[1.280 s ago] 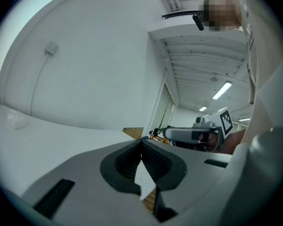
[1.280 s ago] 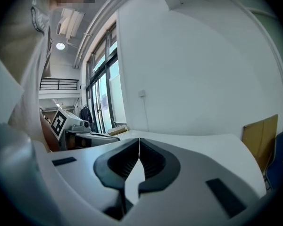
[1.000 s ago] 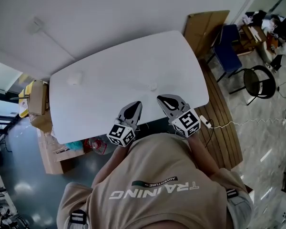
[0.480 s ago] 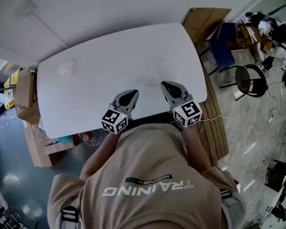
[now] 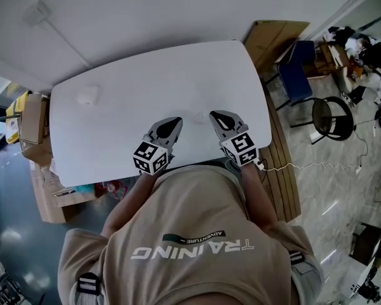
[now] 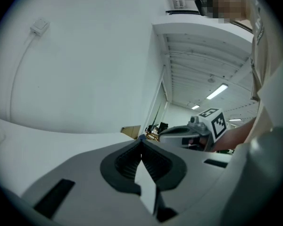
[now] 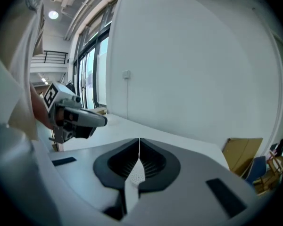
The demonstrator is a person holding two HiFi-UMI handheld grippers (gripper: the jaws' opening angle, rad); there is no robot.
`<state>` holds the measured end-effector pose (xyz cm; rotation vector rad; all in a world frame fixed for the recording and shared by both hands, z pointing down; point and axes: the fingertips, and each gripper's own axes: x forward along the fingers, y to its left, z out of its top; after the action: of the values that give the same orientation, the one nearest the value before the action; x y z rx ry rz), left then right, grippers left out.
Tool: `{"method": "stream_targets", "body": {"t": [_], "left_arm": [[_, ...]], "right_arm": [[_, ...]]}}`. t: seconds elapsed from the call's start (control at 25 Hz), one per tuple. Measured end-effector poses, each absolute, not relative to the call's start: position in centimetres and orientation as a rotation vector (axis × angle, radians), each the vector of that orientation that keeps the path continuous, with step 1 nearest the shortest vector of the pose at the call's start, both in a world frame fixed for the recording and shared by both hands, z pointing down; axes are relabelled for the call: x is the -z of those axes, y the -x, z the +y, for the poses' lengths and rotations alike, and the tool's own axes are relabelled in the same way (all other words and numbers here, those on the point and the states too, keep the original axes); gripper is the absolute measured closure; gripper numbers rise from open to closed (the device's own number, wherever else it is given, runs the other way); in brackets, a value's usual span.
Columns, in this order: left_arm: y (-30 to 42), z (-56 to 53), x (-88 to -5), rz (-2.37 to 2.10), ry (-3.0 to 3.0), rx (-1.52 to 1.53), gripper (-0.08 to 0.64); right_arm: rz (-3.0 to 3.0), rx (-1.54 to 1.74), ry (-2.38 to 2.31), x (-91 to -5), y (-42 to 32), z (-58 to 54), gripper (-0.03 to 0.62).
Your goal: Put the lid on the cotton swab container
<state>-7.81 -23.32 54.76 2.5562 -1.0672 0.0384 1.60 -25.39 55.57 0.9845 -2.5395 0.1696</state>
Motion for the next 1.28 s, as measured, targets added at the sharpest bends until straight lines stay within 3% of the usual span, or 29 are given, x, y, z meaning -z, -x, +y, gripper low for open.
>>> {"method": "stream_targets", "body": {"t": [0.64,1.28], "left_arm": [[8.1,-26.0,-53.2,-1.244,-2.482,-0.023,0.548],[9.2,-25.4,-53.9,-1.282,-2.46,-0.045,0.548]], "right_arm": [[-2.404,-0.274,-0.685,-64.3,0.9,-31.1,0.572],[-2.354,-0.34,-0.586,-67.3,1.5,-28.9,0.573]]}}
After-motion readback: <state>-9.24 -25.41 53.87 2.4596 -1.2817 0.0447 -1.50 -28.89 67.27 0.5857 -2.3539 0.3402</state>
